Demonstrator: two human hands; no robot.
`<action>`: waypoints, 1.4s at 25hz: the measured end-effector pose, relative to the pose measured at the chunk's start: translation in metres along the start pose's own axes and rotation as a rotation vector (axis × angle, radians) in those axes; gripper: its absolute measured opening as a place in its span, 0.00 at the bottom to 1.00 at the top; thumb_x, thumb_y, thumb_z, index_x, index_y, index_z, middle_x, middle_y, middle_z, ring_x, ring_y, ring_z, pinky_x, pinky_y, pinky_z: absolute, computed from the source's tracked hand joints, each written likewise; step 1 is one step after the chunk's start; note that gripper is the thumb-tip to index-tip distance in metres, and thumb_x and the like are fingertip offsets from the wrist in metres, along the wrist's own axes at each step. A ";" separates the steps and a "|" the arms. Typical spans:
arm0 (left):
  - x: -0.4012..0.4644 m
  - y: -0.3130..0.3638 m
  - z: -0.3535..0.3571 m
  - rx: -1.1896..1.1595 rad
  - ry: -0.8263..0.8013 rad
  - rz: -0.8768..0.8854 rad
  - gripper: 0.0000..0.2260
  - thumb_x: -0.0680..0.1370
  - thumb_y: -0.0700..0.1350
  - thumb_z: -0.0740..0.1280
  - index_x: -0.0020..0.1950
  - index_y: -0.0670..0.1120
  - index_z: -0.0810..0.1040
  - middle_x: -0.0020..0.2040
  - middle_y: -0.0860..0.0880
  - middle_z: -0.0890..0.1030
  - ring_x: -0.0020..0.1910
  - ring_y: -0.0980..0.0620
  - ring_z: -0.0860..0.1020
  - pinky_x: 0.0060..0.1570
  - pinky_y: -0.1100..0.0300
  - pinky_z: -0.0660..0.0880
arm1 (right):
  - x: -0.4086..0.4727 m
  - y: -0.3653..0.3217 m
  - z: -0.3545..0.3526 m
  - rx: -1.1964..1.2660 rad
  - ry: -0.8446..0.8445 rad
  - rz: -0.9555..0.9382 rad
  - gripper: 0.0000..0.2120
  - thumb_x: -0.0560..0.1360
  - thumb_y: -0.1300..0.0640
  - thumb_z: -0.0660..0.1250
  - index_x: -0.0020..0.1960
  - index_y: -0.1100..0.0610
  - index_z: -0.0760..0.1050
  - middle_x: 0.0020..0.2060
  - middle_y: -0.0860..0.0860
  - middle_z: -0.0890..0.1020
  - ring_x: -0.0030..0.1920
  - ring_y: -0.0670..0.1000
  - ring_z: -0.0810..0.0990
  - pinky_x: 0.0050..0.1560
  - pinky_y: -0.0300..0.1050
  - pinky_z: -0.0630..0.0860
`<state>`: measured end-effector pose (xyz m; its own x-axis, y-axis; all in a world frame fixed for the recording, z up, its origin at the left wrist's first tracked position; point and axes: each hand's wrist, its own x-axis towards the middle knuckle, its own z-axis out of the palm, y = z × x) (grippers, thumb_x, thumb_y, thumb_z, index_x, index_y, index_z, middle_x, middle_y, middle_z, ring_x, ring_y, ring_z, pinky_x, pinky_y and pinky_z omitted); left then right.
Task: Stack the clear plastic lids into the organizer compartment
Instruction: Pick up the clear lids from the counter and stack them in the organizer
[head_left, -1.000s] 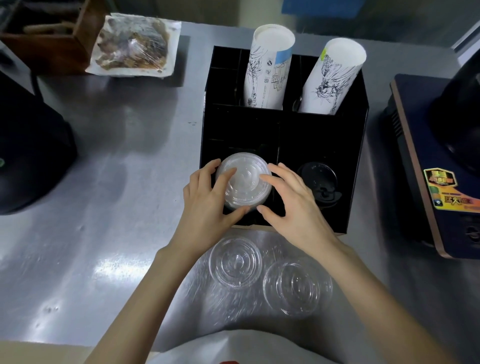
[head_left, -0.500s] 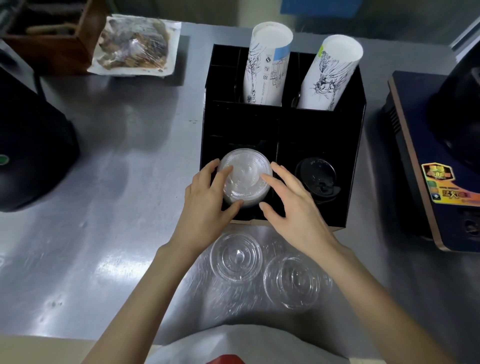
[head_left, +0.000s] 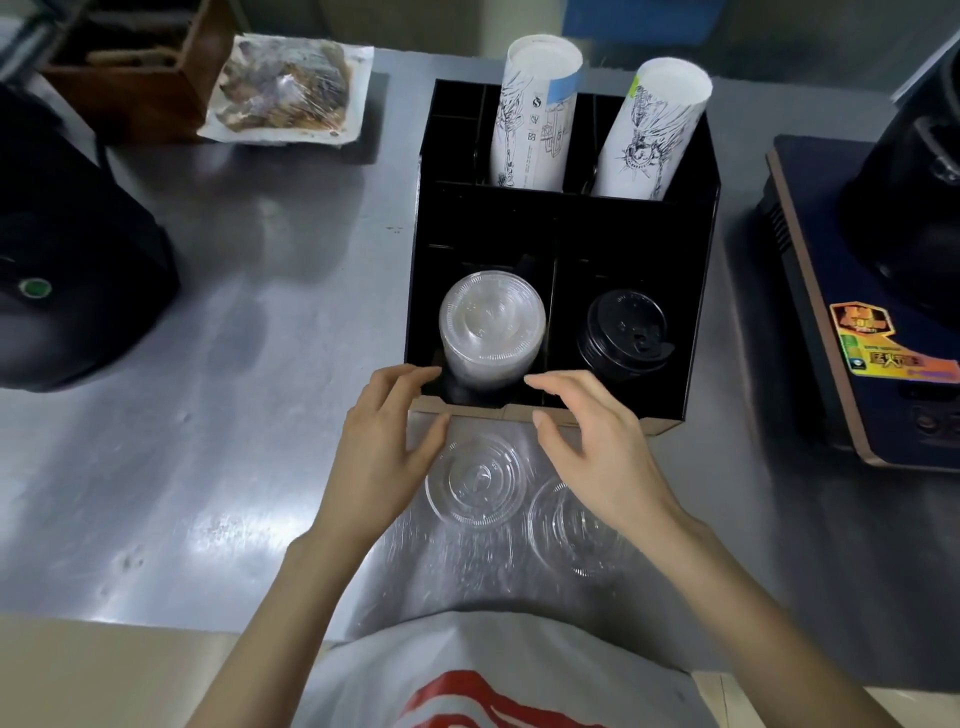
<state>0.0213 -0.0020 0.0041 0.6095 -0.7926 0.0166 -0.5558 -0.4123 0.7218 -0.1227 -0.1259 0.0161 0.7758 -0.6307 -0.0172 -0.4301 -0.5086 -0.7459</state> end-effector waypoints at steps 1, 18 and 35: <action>-0.006 -0.002 0.002 -0.001 -0.009 -0.014 0.18 0.70 0.48 0.62 0.60 0.49 0.71 0.57 0.47 0.73 0.53 0.48 0.76 0.54 0.55 0.70 | -0.005 0.001 0.003 -0.006 -0.014 0.016 0.14 0.75 0.58 0.61 0.60 0.53 0.72 0.56 0.46 0.76 0.53 0.40 0.74 0.54 0.29 0.68; -0.048 -0.023 0.041 0.220 -0.154 -0.283 0.23 0.70 0.49 0.69 0.62 0.44 0.68 0.59 0.40 0.71 0.58 0.39 0.69 0.55 0.48 0.68 | -0.024 0.012 0.042 -0.448 -0.234 0.265 0.15 0.76 0.54 0.57 0.62 0.57 0.69 0.57 0.54 0.71 0.60 0.55 0.67 0.63 0.48 0.62; -0.053 -0.007 0.040 -0.085 -0.046 -0.193 0.28 0.69 0.45 0.71 0.66 0.43 0.63 0.63 0.43 0.66 0.55 0.45 0.75 0.52 0.61 0.69 | -0.027 0.002 0.036 -0.022 -0.019 0.273 0.12 0.73 0.61 0.62 0.56 0.59 0.72 0.52 0.56 0.74 0.46 0.54 0.79 0.53 0.54 0.76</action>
<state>-0.0296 0.0250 -0.0293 0.6723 -0.7232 -0.1581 -0.3803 -0.5207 0.7644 -0.1283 -0.0887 -0.0085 0.6378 -0.7356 -0.2283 -0.6347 -0.3340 -0.6969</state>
